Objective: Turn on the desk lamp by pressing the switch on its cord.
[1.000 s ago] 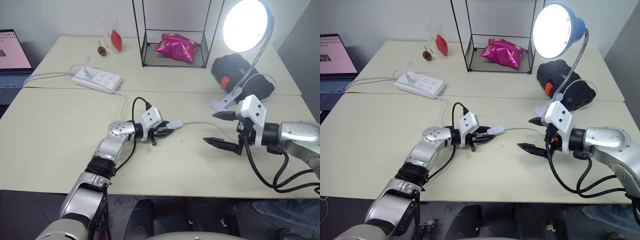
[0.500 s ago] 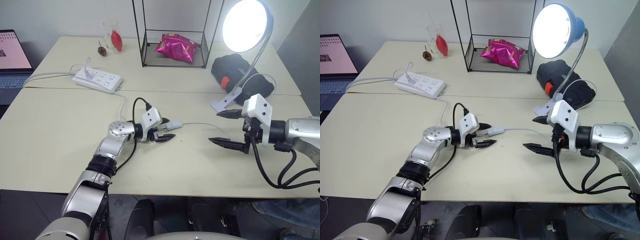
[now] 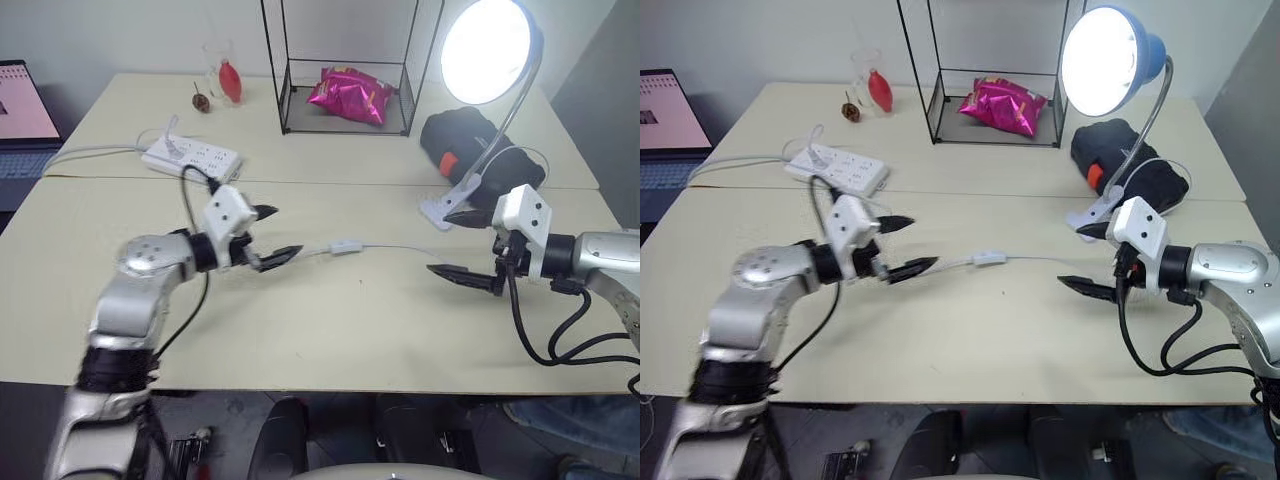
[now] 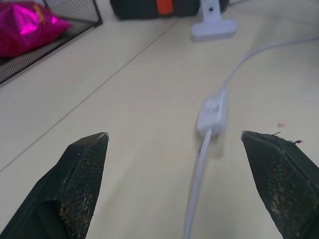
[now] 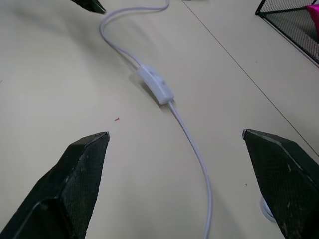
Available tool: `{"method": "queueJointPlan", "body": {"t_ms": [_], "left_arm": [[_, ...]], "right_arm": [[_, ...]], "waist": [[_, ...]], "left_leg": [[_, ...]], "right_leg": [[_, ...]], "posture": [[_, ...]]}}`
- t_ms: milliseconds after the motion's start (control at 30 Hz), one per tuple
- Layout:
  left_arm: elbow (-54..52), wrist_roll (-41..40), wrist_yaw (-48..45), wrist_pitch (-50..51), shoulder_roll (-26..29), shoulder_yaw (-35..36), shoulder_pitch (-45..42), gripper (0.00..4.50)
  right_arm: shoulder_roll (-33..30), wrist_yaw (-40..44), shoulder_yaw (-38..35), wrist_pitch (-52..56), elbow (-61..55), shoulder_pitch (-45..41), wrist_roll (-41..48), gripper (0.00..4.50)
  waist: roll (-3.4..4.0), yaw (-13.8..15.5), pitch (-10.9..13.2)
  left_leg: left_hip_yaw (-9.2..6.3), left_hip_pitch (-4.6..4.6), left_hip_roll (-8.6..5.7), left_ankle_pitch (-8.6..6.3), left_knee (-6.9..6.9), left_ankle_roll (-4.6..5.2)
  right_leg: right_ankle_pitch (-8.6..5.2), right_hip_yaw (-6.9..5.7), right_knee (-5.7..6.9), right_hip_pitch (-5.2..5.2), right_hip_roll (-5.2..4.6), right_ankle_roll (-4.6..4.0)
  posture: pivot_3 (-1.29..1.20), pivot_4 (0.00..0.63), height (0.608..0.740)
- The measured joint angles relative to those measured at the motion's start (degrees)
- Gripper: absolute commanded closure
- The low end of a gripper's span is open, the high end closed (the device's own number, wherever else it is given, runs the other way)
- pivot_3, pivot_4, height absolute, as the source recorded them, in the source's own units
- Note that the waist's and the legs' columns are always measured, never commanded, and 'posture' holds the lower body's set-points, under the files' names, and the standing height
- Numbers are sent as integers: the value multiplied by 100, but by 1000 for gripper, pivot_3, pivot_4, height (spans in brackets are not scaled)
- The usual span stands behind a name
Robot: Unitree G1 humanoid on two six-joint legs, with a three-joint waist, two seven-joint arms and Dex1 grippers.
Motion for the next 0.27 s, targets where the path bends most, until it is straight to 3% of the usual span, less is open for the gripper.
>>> {"method": "queueJointPlan", "body": {"t_ms": [267], "left_arm": [[-1261, -745, 122, 952, 477, 1056, 951, 46]], "right_arm": [[-75, 750, -124, -585, 386, -22, -175, 0]], "waist": [[-2, 29, -1]], "left_leg": [[9, 3, -3, 0, 8, 0]], "right_leg": [[1, 3, -5, 7, -8, 5]], "posture": [[0, 150, 740]]}}
